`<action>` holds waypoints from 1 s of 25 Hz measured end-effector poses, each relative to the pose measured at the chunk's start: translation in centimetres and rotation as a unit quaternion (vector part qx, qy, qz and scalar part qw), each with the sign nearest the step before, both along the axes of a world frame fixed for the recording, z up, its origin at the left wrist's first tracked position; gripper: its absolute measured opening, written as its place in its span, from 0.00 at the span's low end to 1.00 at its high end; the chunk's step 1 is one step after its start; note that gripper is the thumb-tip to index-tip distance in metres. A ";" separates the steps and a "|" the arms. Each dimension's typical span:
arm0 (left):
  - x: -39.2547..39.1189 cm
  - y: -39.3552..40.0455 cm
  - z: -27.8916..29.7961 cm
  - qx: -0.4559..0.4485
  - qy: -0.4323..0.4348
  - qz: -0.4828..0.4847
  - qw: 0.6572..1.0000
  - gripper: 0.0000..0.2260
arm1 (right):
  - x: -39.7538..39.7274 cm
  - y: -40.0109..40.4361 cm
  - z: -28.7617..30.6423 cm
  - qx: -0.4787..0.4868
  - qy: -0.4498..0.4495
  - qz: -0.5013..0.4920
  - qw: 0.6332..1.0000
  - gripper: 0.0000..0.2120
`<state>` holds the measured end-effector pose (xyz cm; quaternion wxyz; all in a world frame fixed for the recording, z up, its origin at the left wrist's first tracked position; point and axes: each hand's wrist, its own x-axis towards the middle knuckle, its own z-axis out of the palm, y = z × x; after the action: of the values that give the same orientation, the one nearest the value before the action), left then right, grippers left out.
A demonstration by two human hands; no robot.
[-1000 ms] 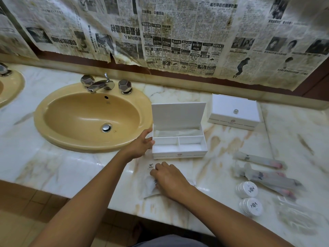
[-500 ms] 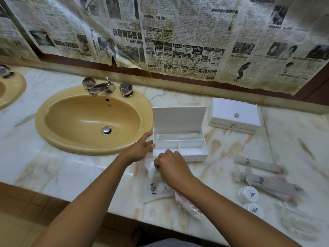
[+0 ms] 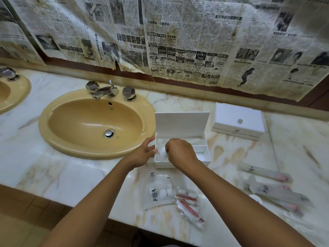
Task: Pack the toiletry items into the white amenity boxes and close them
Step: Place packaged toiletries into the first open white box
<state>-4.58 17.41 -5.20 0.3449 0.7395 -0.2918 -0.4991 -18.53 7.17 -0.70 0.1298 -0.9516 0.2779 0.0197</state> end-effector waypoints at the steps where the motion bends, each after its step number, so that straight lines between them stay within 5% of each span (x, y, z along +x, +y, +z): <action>1: 0.0 0.0 0.0 -0.001 0.002 0.000 1.000 0.24 | 0.3 0.0 -0.1 0.009 0.009 -0.001 1.000 0.12; 12: 0.0 0.0 0.1 -0.005 -0.002 -0.010 1.000 0.24 | 1.4 -0.1 -1.9 0.109 0.083 -0.027 0.990 0.10; 16: -0.2 0.0 0.3 -0.011 -0.004 -0.012 1.000 0.24 | 1.0 0.6 -1.7 0.134 0.099 0.012 0.986 0.21; 20: -0.1 -0.1 0.3 -0.012 -0.004 -0.007 1.000 0.23 | 0.6 1.3 -1.6 0.146 0.128 0.038 0.980 0.22; 25: -0.1 0.1 0.1 -0.015 0.010 -0.006 1.000 0.23 | -0.5 2.2 -1.5 0.074 -0.022 0.018 0.997 0.14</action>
<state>-4.69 17.46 -5.10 0.3557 0.7274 -0.3008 -0.5039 -19.02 9.38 -2.23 0.2059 -0.9444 0.2554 0.0222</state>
